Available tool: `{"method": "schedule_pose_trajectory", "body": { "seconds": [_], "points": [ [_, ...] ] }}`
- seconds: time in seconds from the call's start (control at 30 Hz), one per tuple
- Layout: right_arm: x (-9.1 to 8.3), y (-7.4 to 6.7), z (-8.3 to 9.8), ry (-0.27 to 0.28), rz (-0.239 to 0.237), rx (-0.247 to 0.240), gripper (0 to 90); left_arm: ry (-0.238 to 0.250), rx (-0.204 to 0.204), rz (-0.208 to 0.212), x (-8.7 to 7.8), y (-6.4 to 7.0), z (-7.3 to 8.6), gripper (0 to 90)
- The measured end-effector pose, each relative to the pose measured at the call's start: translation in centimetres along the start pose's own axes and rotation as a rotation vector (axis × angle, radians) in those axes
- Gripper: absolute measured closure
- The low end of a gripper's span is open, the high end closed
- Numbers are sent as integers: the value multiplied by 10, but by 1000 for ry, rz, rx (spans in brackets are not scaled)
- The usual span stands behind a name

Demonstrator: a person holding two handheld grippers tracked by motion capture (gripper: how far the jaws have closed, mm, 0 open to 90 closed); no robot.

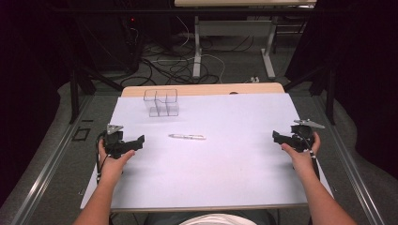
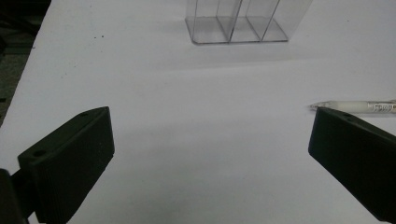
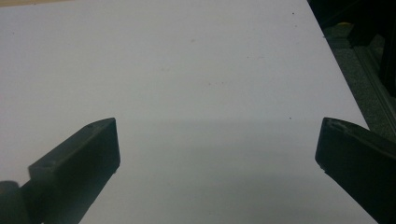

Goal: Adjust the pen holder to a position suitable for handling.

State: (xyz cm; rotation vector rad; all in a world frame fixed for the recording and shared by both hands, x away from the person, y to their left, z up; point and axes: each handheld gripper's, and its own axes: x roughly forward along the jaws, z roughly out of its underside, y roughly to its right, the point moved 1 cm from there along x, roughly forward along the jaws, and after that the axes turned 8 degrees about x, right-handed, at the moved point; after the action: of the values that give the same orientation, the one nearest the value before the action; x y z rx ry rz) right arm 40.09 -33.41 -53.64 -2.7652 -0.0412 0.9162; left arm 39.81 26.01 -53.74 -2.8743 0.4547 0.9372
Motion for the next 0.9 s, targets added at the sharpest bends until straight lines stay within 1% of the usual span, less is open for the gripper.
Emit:
{"method": "schedule_pose_trajectory", "body": {
  "seconds": [0.07, 0.13, 0.17, 0.23, 0.33, 0.37, 0.4, 0.43, 0.47, 0.5, 0.53, 0.57, 0.6, 0.7, 0.77, 0.8, 0.83, 0.87, 0.9],
  "points": [
    [1, 0, 1, -5, 0, 12, 0, 1, -1, -1, 1, 0, 0, 3],
    [0, 0, 0, -5, -7, 10, 0, -6, -4, 0, 0, 0, 0, 2],
    [-1, -2, 0, 2, 0, 16, 0, -6, -5, -3, -1, 0, 0, 3],
    [-3, -3, -1, 12, -1, 1, 0, 3, -10, -12, -2, 0, -1, 3],
    [-5, -7, 0, 9, -7, -7, 0, 0, -4, -20, -3, 0, -2, 6],
    [-5, -8, 0, 12, -8, -1, 0, -3, -4, -27, -4, 1, -5, 6],
    [-5, -8, 0, 5, -17, -2, 0, 2, -5, -30, -5, 1, -7, 6],
    [-5, -8, 1, 3, -15, -6, 0, 8, -3, -32, -6, 1, -8, 6],
    [-5, -8, 1, 2, -19, -5, 0, 11, 4, -36, -7, 2, -11, 6],
    [-6, -8, 1, 4, -25, -11, 4, 25, 10, -46, -8, 2, -15, 6],
    [-6, -9, 2, 1, -26, -5, 12, 27, 4, -49, -9, 2, -18, 7],
    [-7, -8, 2, -1, -24, -11, 15, 24, -2, -50, -11, 3, -22, 15],
    [-7, -9, 3, -2, -24, -17, 15, 33, -6, -55, -12, 3, -26, 23],
    [-9, -11, 5, -11, -22, -22, 15, 51, -26, -49, -14, 4, -40, 47],
    [-10, -12, 5, -7, -20, -26, 15, 56, -25, -46, -14, 5, -49, 49],
    [-11, -12, 5, -4, -19, -32, 15, 56, -25, -46, -14, 5, -49, 49],
    [-11, -13, 6, -4, -18, -25, 16, 63, -27, -44, -14, 6, -60, 50],
    [-11, -12, 5, 0, -17, -30, 16, 63, -27, -44, -14, 6, -60, 52],
    [-12, -13, 6, -1, -16, -20, 17, 69, -33, -39, -14, 6, -69, 57]
  ]
}}
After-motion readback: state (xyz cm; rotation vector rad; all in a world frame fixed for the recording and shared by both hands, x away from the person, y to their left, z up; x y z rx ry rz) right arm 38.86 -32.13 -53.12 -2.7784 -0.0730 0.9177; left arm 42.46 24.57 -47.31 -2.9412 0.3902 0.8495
